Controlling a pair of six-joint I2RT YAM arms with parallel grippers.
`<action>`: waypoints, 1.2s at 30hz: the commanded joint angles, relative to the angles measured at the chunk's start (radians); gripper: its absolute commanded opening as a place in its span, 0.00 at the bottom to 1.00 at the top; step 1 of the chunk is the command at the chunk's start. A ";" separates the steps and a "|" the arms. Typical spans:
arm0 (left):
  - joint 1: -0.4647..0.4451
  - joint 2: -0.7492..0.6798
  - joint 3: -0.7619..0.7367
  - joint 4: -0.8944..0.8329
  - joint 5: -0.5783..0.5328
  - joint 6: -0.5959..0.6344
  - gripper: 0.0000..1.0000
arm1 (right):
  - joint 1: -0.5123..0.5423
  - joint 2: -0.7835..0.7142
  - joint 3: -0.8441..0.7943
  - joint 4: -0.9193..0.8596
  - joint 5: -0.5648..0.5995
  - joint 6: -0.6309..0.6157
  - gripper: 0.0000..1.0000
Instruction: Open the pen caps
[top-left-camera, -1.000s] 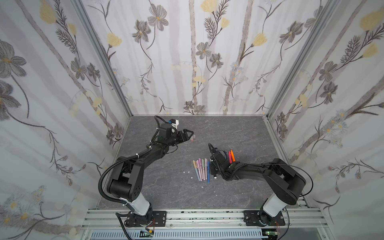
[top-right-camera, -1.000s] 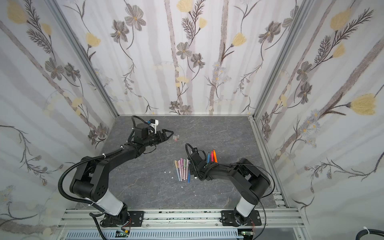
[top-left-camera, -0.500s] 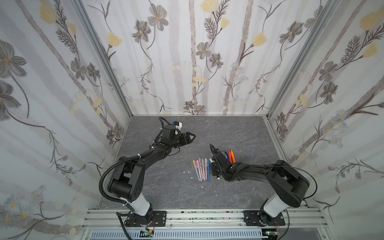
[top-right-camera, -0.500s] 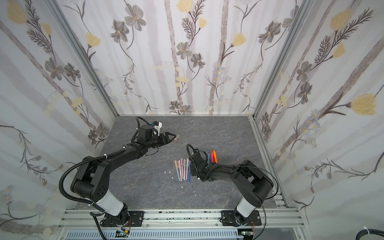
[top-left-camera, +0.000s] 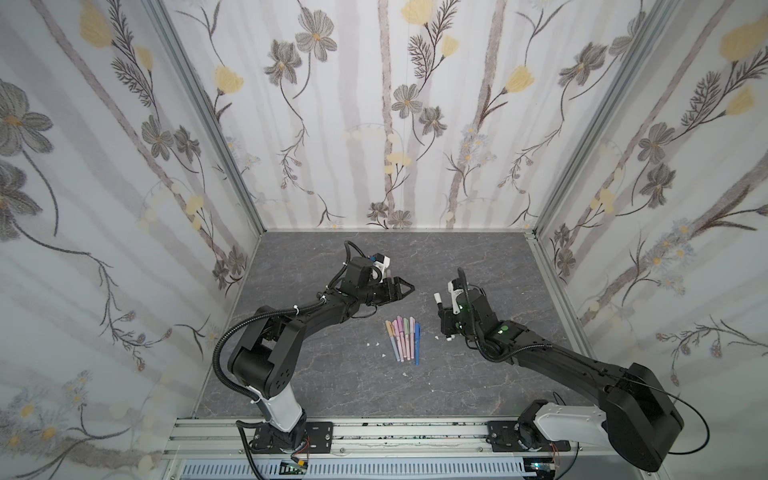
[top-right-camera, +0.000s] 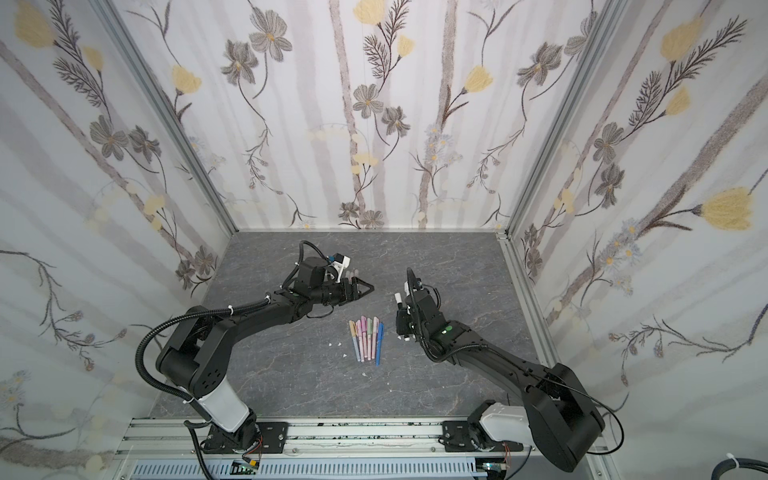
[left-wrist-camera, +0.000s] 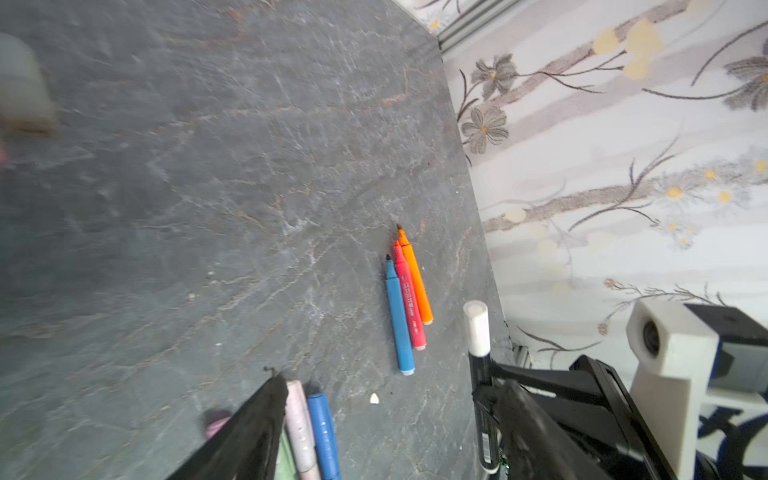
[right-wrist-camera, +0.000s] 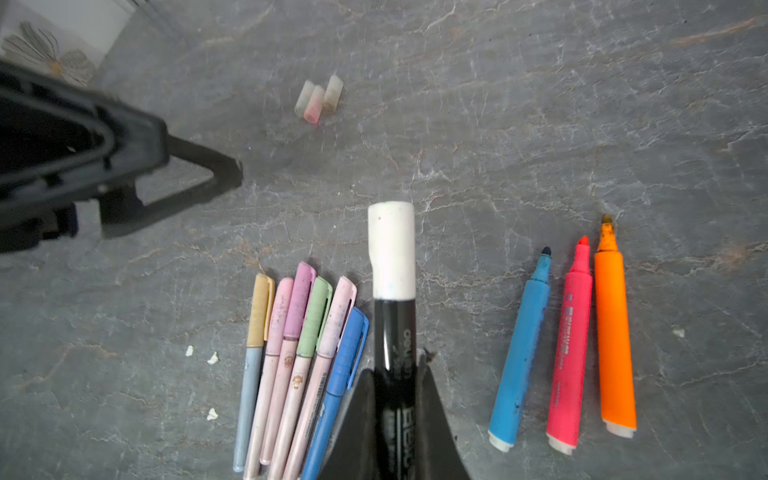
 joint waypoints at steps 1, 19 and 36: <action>-0.026 0.025 0.019 0.115 0.062 -0.078 0.76 | -0.017 -0.010 0.009 0.034 -0.051 -0.020 0.02; -0.107 0.181 0.149 0.146 0.042 -0.108 0.51 | -0.019 0.059 0.029 0.119 -0.143 -0.003 0.01; -0.109 0.205 0.177 0.116 0.034 -0.083 0.18 | -0.020 0.080 0.036 0.130 -0.152 -0.003 0.01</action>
